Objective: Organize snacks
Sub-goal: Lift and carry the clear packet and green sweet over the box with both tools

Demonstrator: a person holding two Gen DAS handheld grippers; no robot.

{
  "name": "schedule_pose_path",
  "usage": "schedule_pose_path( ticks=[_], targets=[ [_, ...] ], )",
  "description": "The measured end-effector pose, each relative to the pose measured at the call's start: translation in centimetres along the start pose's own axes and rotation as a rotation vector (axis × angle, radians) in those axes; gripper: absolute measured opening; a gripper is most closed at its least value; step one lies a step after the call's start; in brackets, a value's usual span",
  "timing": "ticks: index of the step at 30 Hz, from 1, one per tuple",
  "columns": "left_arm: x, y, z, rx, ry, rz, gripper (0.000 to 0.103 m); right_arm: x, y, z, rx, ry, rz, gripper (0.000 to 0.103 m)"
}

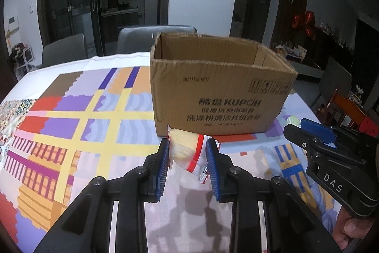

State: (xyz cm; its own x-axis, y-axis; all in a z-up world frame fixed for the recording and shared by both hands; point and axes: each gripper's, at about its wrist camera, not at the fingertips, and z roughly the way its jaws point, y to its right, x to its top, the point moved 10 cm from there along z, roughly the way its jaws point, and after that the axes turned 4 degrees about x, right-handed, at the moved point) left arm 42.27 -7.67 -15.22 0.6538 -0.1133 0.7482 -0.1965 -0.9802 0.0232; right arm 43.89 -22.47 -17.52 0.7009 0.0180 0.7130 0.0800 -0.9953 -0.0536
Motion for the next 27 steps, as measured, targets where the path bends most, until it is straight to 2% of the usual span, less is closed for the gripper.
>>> schedule_pose_path(
  ticks=[9,27],
  targets=[
    [1.7,0.1,-1.9,0.001,0.037,-0.006,0.031,2.1,0.0,-2.9,-0.010,0.055,-0.007,0.030],
    [6.4,0.5,-4.1,-0.005,0.107,-0.003,0.031,6.1,0.6,-6.1,-0.028,0.129,-0.005,0.030]
  ],
)
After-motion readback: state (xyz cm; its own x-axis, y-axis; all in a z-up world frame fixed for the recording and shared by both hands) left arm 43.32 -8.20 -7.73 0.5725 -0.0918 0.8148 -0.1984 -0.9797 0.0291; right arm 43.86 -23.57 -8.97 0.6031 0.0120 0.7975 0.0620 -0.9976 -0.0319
